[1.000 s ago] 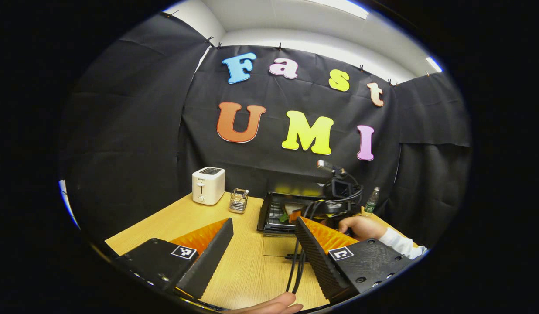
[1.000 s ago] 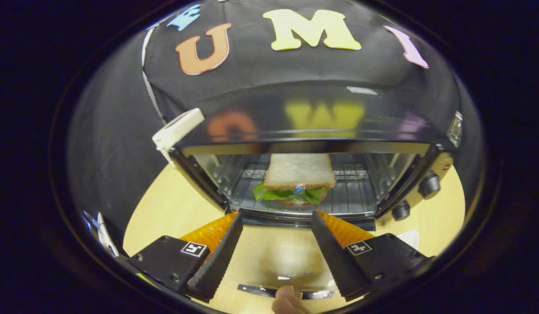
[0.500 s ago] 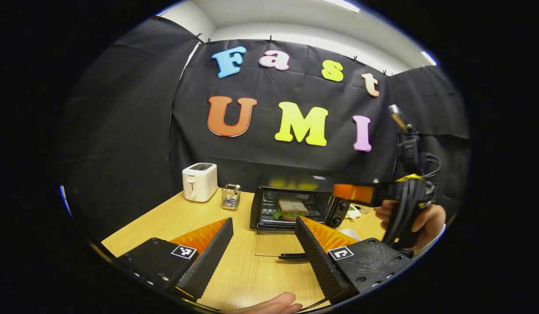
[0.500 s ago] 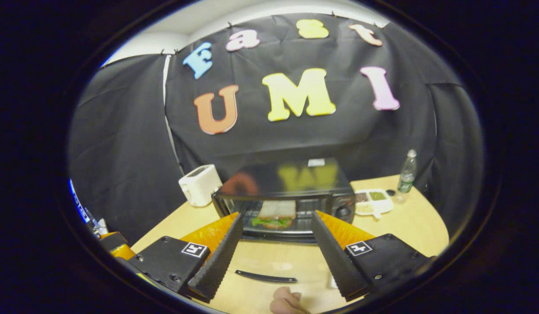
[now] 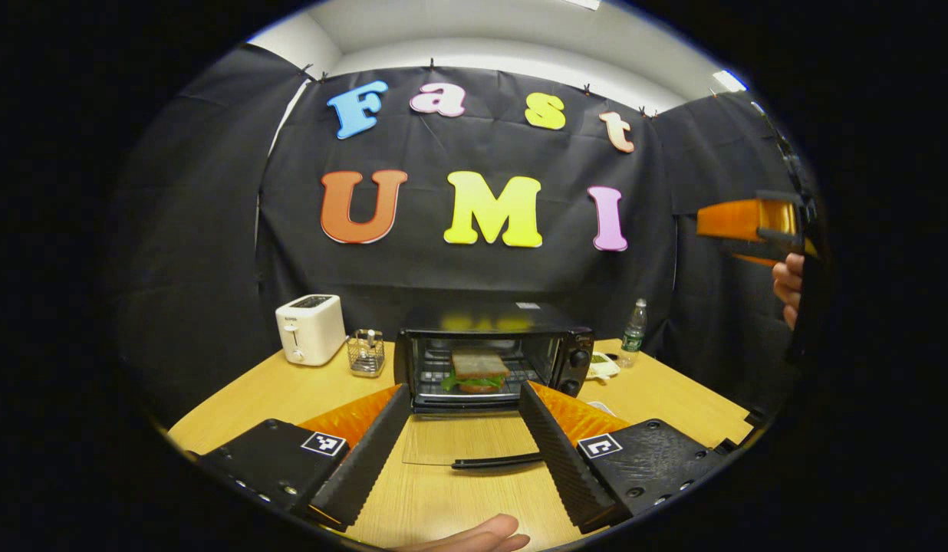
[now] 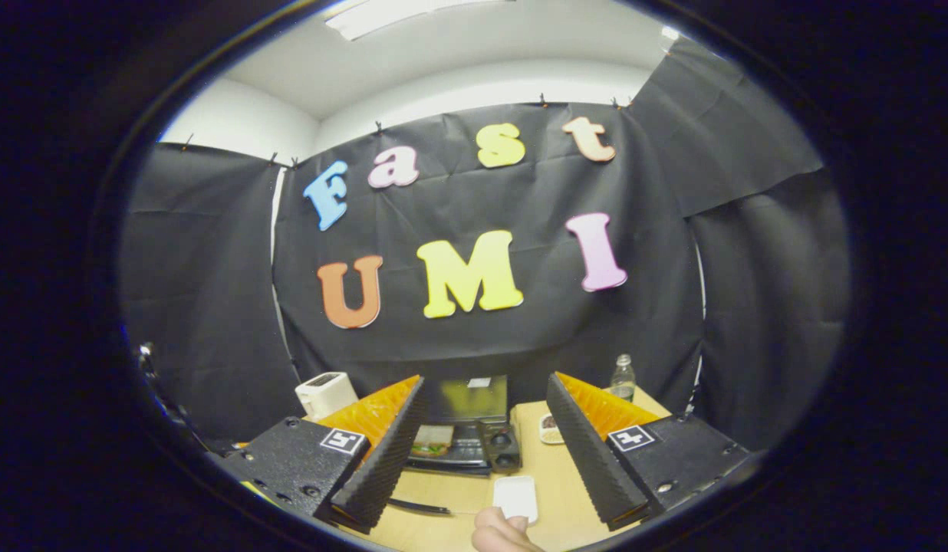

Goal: Open the electric oven with the left hand, put the food in, and close the electric oven.

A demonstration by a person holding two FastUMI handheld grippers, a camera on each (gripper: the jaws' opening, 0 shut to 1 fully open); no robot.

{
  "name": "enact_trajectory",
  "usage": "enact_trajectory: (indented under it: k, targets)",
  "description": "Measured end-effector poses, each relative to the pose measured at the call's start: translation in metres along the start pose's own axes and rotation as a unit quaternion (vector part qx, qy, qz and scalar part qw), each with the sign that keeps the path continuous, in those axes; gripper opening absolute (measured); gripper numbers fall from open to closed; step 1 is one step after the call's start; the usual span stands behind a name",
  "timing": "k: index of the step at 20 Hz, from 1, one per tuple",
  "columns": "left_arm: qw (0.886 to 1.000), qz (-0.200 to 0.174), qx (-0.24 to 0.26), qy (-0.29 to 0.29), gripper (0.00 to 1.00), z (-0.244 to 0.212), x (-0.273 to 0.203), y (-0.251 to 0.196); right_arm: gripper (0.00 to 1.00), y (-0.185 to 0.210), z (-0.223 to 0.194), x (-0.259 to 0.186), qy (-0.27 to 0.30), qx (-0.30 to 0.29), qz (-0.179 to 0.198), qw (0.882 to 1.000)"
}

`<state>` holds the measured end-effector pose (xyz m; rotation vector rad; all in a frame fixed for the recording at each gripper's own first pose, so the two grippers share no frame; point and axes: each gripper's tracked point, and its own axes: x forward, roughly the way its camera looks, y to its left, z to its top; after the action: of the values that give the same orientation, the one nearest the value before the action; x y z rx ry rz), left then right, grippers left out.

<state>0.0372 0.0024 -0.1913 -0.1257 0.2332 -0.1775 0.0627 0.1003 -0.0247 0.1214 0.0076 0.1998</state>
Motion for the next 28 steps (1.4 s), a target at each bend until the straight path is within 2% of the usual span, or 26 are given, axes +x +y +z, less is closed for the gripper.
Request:
enact_trajectory:
  k: [6,13,18,22,28]
  targets:
    - [0.993,-0.002,0.013,0.119,0.95,-0.083,0.036,-0.029,1.00,-0.045,0.021,-0.018,-0.021,-0.011,-0.026,0.999]
    - [0.981,0.015,0.004,0.195,0.95,-0.155,0.053,-0.040,1.00,-0.081,0.026,-0.033,-0.031,-0.014,-0.040,0.999]
    - [0.974,0.019,-0.005,0.227,0.95,-0.174,0.058,-0.046,1.00,-0.098,0.025,-0.049,-0.037,-0.008,-0.048,0.998]
    - [0.970,0.035,0.007,0.240,0.95,-0.179,0.068,-0.041,1.00,-0.102,0.015,-0.048,-0.024,-0.008,-0.042,0.999]
    - [0.967,0.038,0.013,0.253,0.94,-0.176,0.070,-0.042,1.00,-0.121,0.014,-0.054,-0.025,-0.012,-0.061,0.998]
